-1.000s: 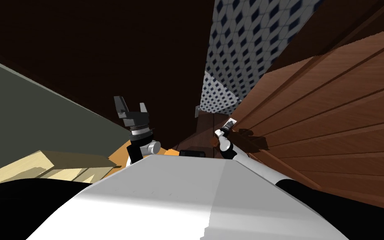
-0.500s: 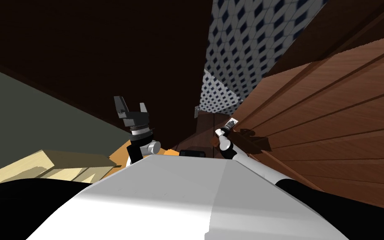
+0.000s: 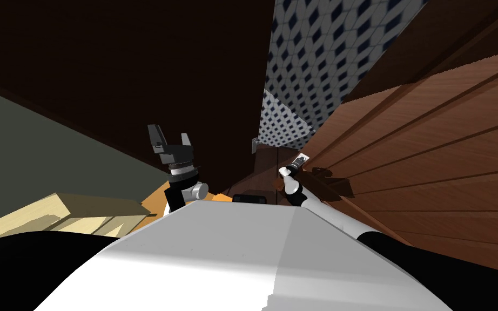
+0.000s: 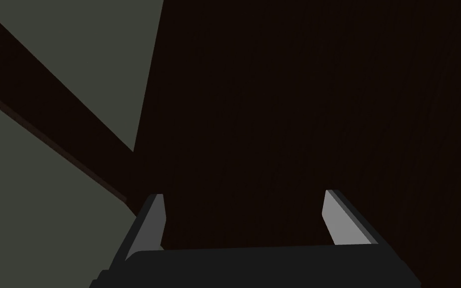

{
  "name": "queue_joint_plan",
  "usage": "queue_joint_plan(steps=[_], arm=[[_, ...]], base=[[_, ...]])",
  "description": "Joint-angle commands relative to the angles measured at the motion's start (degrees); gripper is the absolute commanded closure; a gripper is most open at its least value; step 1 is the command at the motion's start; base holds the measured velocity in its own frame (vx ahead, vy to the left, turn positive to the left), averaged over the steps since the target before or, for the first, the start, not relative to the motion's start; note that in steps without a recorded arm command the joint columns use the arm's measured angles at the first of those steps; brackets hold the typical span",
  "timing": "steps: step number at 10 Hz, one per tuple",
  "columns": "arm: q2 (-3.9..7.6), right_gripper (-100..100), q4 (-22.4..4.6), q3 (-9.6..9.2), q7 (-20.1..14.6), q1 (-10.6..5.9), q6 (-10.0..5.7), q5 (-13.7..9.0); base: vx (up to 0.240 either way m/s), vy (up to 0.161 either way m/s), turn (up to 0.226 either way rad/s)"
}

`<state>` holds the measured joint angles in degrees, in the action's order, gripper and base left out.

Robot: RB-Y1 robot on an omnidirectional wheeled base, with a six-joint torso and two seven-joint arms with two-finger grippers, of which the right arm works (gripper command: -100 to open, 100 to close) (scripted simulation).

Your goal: Push the door open

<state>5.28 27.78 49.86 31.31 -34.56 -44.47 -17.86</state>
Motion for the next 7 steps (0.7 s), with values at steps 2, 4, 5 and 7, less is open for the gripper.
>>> queue_joint_plan(steps=[2,4,5,7], arm=[[-0.06,100,2.44,1.39,1.28,0.22,-0.55,-0.52],[-0.29,100,2.47,2.46,2.22,-0.05,-1.37,-0.94],[-0.29,100,2.47,2.46,2.22,-0.05,-1.37,-0.94],[-0.51,100,2.51,3.54,3.16,-0.32,-2.19,-1.37]], base=[[0.012,-0.019,0.030],[0.028,-0.057,0.060],[0.041,-0.055,0.033],[0.056,-0.064,0.041]])
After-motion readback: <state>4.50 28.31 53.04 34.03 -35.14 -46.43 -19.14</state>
